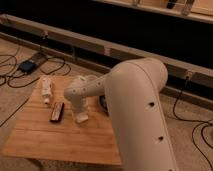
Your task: Wipe the white sponge on the table
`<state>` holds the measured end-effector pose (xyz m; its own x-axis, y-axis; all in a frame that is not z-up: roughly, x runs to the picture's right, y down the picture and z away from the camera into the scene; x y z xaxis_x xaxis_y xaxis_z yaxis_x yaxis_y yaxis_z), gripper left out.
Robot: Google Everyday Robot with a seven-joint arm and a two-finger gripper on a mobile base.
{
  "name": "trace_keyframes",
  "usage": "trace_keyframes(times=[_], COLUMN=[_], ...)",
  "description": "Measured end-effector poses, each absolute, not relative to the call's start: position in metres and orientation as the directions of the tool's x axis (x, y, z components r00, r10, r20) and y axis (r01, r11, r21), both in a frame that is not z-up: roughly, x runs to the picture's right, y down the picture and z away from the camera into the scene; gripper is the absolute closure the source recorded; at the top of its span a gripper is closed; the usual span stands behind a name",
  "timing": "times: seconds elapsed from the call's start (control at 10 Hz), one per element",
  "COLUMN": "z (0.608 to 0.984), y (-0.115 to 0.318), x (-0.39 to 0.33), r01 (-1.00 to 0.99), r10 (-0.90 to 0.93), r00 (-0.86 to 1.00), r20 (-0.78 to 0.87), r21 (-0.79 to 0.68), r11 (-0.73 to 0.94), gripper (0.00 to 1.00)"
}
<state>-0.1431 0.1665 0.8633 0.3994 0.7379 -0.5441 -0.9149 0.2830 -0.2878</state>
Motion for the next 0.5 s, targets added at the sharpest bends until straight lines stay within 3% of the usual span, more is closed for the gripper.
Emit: trace_keyframes(times=[0.5], z=[0.8683], y=[0.1736], x=[-0.1409], r01=[-0.910], r10=[0.719], r00=[0.412], r20=[-0.560], r21=[-0.299], r11=[0.288], gripper=[0.96])
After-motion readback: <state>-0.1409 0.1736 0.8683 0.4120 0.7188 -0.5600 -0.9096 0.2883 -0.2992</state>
